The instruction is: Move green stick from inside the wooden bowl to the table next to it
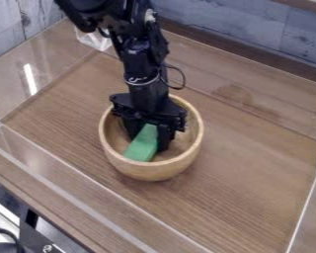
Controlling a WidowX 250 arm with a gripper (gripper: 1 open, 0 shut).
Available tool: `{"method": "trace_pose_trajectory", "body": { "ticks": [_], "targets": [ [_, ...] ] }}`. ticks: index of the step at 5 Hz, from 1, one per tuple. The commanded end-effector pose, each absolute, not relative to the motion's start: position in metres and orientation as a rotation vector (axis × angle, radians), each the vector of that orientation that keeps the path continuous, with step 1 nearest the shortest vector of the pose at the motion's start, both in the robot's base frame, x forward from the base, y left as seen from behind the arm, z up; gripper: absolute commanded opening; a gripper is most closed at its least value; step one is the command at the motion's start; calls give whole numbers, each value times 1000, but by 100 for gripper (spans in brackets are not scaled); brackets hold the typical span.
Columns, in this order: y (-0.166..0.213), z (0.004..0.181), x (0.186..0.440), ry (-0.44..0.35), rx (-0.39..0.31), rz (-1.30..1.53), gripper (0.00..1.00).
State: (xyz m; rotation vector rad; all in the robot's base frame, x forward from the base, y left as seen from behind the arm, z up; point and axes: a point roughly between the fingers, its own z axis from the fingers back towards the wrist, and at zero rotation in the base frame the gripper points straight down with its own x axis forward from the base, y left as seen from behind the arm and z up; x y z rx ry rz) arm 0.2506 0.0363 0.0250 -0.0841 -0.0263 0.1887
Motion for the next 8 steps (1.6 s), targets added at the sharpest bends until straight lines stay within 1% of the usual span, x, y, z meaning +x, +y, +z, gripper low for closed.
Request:
{"method": "trace_pose_trajectory", "body": {
  "ticks": [1, 8],
  "targets": [
    [43, 35, 255, -59, -84, 208, 0],
    [43, 44, 260, -68, -125, 236, 0]
  ]
}}
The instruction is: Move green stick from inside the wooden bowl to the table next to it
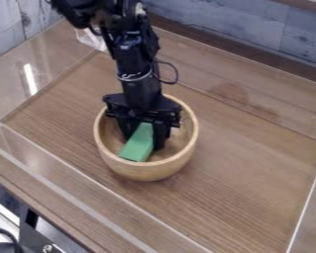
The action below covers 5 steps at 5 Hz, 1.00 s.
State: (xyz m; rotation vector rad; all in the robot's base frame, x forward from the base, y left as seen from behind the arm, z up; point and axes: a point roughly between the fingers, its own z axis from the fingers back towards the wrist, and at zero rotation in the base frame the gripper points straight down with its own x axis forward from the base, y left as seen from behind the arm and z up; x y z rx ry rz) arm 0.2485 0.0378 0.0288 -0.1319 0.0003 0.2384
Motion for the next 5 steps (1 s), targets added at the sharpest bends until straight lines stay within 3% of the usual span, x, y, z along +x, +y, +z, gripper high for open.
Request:
{"method": "trace_pose_trajectory", "body": {
  "ticks": [1, 3, 5],
  "targets": [
    [43, 45, 260, -70, -130, 238, 0],
    [45, 57, 263, -74, -147, 249, 0],
    [57, 89, 271, -122, -174, 285, 0]
  ]
}}
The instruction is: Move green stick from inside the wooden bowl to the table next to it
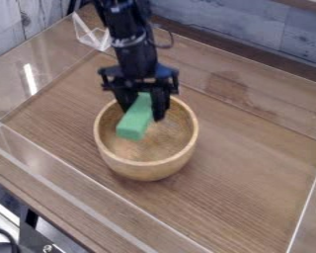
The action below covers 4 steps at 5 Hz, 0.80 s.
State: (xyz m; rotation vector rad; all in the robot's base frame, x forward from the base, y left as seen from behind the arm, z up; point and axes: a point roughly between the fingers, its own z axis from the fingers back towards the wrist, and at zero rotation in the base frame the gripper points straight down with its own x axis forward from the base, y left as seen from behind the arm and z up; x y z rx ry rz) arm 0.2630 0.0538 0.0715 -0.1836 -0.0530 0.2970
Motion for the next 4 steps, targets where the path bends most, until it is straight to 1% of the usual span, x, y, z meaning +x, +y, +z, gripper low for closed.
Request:
{"method": "trace_pose_trajectory", "body": {
  "ticks": [1, 2, 3, 4],
  "targets": [
    [78, 96, 278, -155, -161, 314, 0],
    [110, 98, 283, -187, -135, 352, 0],
    [125, 93, 286, -200, -121, 368, 0],
    [119, 86, 286, -192, -116, 360, 0]
  ]
}}
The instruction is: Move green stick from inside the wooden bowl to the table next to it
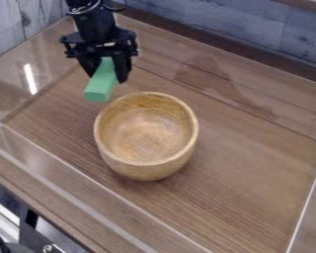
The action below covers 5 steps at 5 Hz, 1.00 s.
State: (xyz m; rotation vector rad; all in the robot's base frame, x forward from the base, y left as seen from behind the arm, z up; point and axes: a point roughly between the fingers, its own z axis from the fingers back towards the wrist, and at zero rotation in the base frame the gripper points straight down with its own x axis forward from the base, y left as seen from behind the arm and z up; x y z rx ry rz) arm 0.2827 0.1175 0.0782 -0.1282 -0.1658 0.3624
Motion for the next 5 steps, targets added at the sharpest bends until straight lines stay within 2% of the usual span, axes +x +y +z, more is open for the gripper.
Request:
{"method": "trace_pose_trajectory", "body": {
  "ticks": [1, 5],
  "targets": [
    [113, 79, 284, -180, -114, 357, 0],
    [106, 54, 291, -174, -91, 345, 0]
  ]
}}
